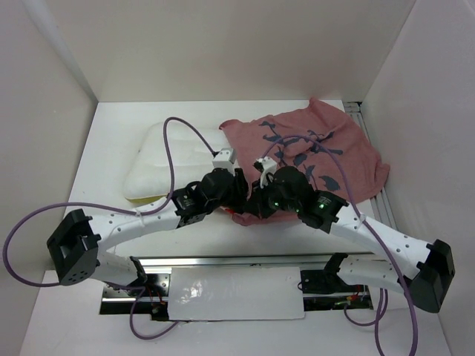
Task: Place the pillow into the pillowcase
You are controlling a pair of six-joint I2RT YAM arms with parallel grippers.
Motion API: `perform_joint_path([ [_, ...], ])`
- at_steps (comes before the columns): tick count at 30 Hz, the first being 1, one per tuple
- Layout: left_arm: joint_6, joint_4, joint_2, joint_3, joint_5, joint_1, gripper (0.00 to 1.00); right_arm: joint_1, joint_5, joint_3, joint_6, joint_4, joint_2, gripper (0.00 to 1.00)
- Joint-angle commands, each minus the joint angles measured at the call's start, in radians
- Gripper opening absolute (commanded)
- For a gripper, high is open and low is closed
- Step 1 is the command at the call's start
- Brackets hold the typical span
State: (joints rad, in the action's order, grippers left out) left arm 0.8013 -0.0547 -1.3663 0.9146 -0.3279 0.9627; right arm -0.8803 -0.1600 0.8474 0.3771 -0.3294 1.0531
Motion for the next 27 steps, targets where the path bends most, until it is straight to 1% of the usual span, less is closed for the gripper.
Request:
perform_joint_path([
  [1, 0.012, -0.001, -0.007, 0.089, 0.052, 0.004, 0.53, 0.049, -0.059, -0.019, 0.016, 0.096, -0.034, 0.0],
  [2, 0.028, 0.045, -0.007, 0.069, 0.052, 0.004, 0.6, 0.064, -0.059, -0.019, 0.016, 0.084, -0.021, 0.0],
  [3, 0.039, 0.123, 0.002, 0.057, 0.061, 0.004, 0.71, 0.093, -0.059, -0.019, 0.006, 0.064, -0.012, 0.0],
  [5, 0.062, 0.194, 0.056, 0.003, 0.052, 0.004, 0.85, 0.116, -0.07, -0.03, -0.006, 0.053, 0.016, 0.0],
  [6, 0.062, 0.27, 0.079, -0.014, 0.035, 0.004, 0.9, 0.132, -0.07, -0.039, -0.006, 0.053, 0.016, 0.0],
  [7, 0.081, 0.32, 0.104, -0.025, 0.035, 0.004, 0.99, 0.132, -0.081, -0.039, -0.006, 0.053, 0.033, 0.0],
  [9, 0.127, 0.413, 0.185, -0.054, -0.031, 0.004, 1.0, 0.141, -0.09, -0.039, -0.027, 0.053, 0.057, 0.0],
  [10, 0.127, 0.494, 0.212, -0.054, -0.049, 0.004, 1.0, 0.141, -0.09, -0.039, -0.027, 0.043, 0.058, 0.0],
  [13, 0.098, 0.607, 0.31, -0.043, -0.16, -0.005, 1.0, 0.141, -0.113, -0.018, -0.049, 0.043, 0.085, 0.0],
  [14, 0.023, 0.627, 0.346, -0.043, -0.193, -0.005, 1.0, 0.141, -0.122, -0.018, -0.049, 0.043, 0.099, 0.0],
  [15, -0.029, 0.627, 0.346, -0.043, -0.194, -0.005, 1.0, 0.141, -0.134, -0.018, -0.058, 0.043, 0.111, 0.0],
  [17, -0.127, 0.601, 0.369, -0.068, -0.194, -0.016, 1.0, 0.132, -0.134, -0.005, -0.058, 0.032, 0.123, 0.0],
  [18, -0.211, 0.549, 0.369, -0.109, -0.215, -0.016, 1.0, 0.132, -0.134, 0.004, -0.058, 0.032, 0.123, 0.0],
  [20, -0.237, 0.503, 0.369, -0.134, -0.272, -0.033, 1.0, 0.132, -0.134, 0.004, -0.058, 0.032, 0.123, 0.0],
  [21, -0.328, 0.401, 0.369, -0.166, -0.226, -0.068, 1.0, 0.132, -0.145, 0.004, -0.058, 0.032, 0.133, 0.0],
  [23, -0.449, 0.31, 0.358, -0.195, -0.121, -0.105, 1.0, 0.123, -0.145, 0.018, -0.058, 0.021, 0.133, 0.0],
  [24, -0.509, 0.279, 0.34, -0.207, -0.094, -0.129, 1.0, 0.122, -0.145, 0.027, -0.067, 0.021, 0.133, 0.0],
  [25, -0.519, 0.253, 0.326, -0.217, -0.094, -0.145, 1.0, 0.122, -0.145, 0.027, -0.067, 0.021, 0.133, 0.0],
  [26, -0.519, 0.213, 0.31, -0.217, -0.094, -0.188, 1.0, 0.113, -0.145, 0.027, -0.067, 0.021, 0.142, 0.0],
  [27, -0.519, 0.191, 0.287, -0.217, -0.038, -0.214, 1.0, 0.113, -0.145, 0.027, -0.067, 0.021, 0.142, 0.0],
])
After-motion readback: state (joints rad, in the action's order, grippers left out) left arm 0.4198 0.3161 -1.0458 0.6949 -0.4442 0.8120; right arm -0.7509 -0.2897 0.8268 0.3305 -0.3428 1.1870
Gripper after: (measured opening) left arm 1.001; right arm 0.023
